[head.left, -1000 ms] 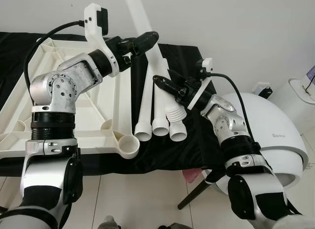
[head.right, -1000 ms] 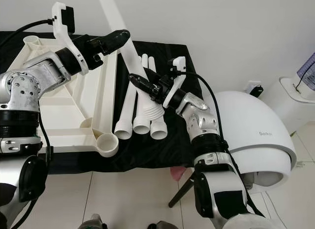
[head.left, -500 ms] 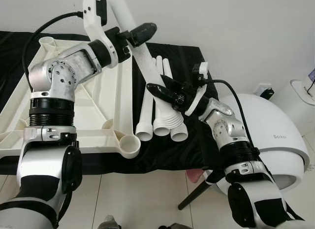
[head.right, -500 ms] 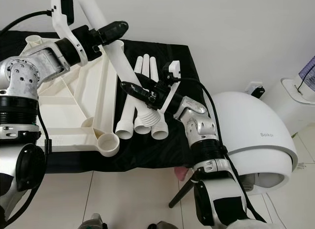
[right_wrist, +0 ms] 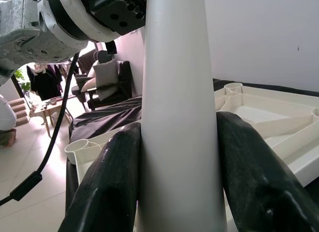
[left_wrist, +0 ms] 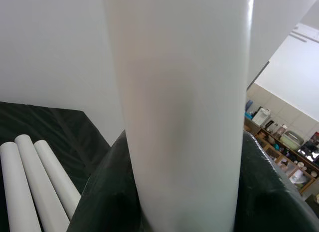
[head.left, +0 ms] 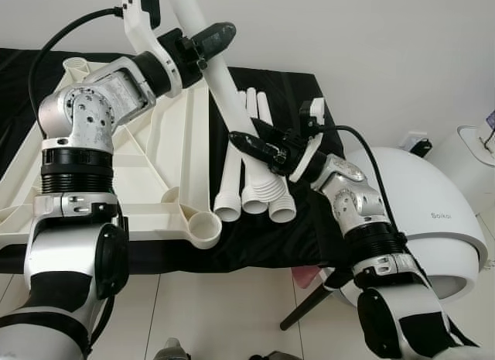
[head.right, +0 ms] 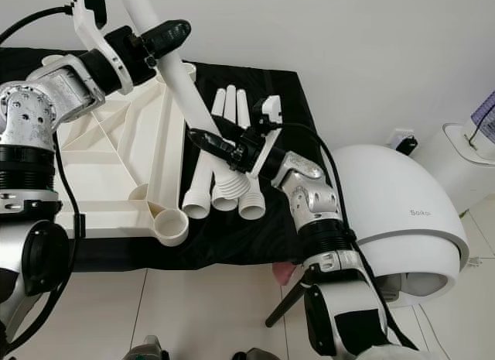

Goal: Building children table

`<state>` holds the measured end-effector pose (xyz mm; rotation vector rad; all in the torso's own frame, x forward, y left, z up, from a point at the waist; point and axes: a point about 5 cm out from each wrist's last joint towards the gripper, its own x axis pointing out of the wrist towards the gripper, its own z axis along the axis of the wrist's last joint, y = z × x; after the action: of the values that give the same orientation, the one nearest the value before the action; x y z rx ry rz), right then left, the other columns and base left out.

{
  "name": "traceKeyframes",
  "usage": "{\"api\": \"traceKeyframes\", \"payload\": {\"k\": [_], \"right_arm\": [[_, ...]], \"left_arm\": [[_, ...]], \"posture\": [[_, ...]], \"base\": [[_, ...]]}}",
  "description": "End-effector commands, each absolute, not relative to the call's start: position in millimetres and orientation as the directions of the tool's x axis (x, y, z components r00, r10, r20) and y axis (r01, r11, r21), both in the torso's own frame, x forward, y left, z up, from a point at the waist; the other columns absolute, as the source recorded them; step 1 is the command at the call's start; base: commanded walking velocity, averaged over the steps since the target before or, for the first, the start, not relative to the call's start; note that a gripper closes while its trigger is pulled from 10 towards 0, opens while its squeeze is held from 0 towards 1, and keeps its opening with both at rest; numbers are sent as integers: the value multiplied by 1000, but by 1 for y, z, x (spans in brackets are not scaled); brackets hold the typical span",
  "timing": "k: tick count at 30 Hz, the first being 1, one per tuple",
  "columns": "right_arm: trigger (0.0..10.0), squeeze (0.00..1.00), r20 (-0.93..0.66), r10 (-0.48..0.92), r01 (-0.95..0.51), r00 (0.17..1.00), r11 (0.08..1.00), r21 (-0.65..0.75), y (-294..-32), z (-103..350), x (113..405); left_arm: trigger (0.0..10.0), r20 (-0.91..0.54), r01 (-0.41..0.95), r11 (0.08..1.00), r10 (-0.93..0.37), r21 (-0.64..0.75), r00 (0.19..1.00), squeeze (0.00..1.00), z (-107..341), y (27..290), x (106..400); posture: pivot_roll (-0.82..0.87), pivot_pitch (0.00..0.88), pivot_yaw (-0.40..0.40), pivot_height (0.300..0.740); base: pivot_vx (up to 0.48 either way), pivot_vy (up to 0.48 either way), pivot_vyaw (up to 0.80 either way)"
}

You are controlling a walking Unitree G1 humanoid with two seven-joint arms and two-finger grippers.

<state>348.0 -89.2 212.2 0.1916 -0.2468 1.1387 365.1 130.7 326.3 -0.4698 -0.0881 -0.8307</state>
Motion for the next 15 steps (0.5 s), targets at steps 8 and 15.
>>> {"api": "traceKeyframes", "payload": {"k": [8, 15], "right_arm": [[10000, 0, 300, 835, -876, 462, 481, 10, -98, 215, 353], [10000, 1000, 297, 830, -875, 471, 483, 39, -103, 216, 355]], "left_arm": [[0, 283, 758, 573, -705, -311, 650, 0, 340, 135, 360], [10000, 235, 757, 622, -720, -200, 653, 0, 338, 134, 357]], "posture": [[71, 0, -57, 740], [66, 0, -62, 740]], "base": [[0, 0, 0], [0, 0, 0]]}}
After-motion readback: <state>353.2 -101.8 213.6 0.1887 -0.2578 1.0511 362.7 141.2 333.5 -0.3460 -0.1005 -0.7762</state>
